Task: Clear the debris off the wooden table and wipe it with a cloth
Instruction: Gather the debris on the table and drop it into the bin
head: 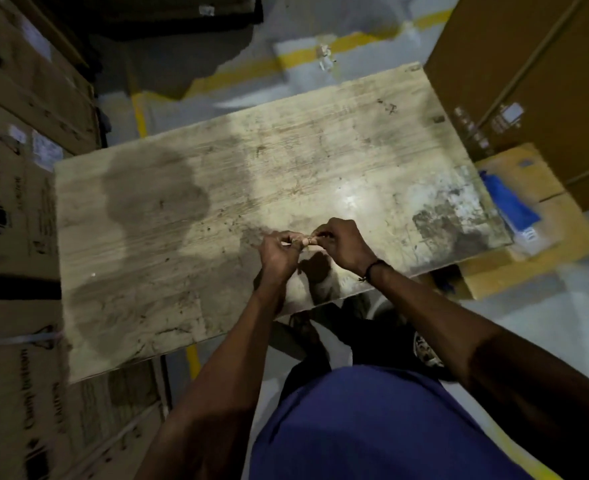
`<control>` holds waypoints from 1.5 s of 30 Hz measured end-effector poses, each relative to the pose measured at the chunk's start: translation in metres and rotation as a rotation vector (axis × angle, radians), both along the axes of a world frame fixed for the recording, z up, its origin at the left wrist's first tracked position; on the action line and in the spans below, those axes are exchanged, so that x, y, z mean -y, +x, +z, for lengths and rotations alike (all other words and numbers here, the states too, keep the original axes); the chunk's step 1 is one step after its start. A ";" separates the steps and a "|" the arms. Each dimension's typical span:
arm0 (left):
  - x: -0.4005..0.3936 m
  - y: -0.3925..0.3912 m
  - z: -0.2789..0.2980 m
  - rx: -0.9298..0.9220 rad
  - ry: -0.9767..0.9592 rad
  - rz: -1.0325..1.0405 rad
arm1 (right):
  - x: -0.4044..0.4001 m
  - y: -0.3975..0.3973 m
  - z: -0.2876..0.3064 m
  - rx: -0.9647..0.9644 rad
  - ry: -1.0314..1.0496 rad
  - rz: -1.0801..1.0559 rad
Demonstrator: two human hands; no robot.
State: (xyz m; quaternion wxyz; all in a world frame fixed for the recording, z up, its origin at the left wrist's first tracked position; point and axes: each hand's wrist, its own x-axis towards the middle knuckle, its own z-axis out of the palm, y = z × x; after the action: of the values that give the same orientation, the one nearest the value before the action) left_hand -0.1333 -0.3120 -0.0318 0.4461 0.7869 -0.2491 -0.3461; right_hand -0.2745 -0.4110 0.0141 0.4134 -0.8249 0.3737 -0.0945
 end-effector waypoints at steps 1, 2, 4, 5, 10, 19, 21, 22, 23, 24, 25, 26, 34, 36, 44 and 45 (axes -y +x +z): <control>0.000 -0.005 0.003 0.006 -0.005 -0.031 | -0.003 -0.009 0.005 -0.004 -0.001 -0.019; -0.001 -0.012 0.005 0.006 0.002 -0.063 | -0.006 -0.019 0.010 -0.012 0.003 -0.036; -0.001 -0.027 0.007 0.013 0.019 -0.106 | -0.011 -0.038 0.016 -0.011 0.021 -0.077; 0.000 -0.034 0.007 0.008 0.040 -0.101 | -0.012 -0.046 0.018 -0.003 0.030 -0.101; 0.010 -0.082 0.017 -0.007 0.124 -0.219 | -0.020 -0.106 0.026 -0.025 0.059 -0.238; 0.012 -0.222 0.033 0.126 0.069 -0.631 | -0.062 -0.259 0.018 -0.054 0.097 -0.521; 0.008 -0.260 0.035 0.082 0.082 -0.744 | -0.078 -0.300 0.014 -0.078 0.115 -0.597; 0.005 -0.280 0.036 0.085 0.102 -0.789 | -0.087 -0.320 0.013 -0.080 0.123 -0.628; 0.002 -0.297 0.035 0.089 0.098 -0.814 | -0.095 -0.337 0.011 -0.075 0.128 -0.657; -0.003 -0.318 0.034 0.088 0.090 -0.838 | -0.105 -0.357 0.010 -0.072 0.138 -0.686; -0.007 -0.338 0.032 0.079 0.085 -0.861 | -0.114 -0.377 0.008 -0.066 0.149 -0.707; -0.011 -0.358 0.032 0.076 0.084 -0.894 | -0.123 -0.397 0.003 -0.064 0.154 -0.730; -0.008 -0.476 -0.014 0.116 0.123 -1.116 | -0.163 -0.500 -0.017 -0.082 0.130 -0.943; 0.001 -0.497 -0.053 0.123 0.165 -1.135 | -0.162 -0.517 -0.041 -0.076 0.149 -0.996; 0.027 -0.551 -0.173 0.280 0.193 -1.302 | -0.150 -0.546 -0.195 -0.012 0.346 -1.255; 0.029 -0.554 -0.199 0.276 0.220 -1.304 | -0.148 -0.549 -0.223 0.002 0.354 -1.291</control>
State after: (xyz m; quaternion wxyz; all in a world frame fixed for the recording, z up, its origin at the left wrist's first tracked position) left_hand -0.6875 -0.3410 -0.2310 0.0276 0.5533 -0.6911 -0.4643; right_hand -0.8232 -0.2628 -0.2088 0.4032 -0.3556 0.8018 -0.2607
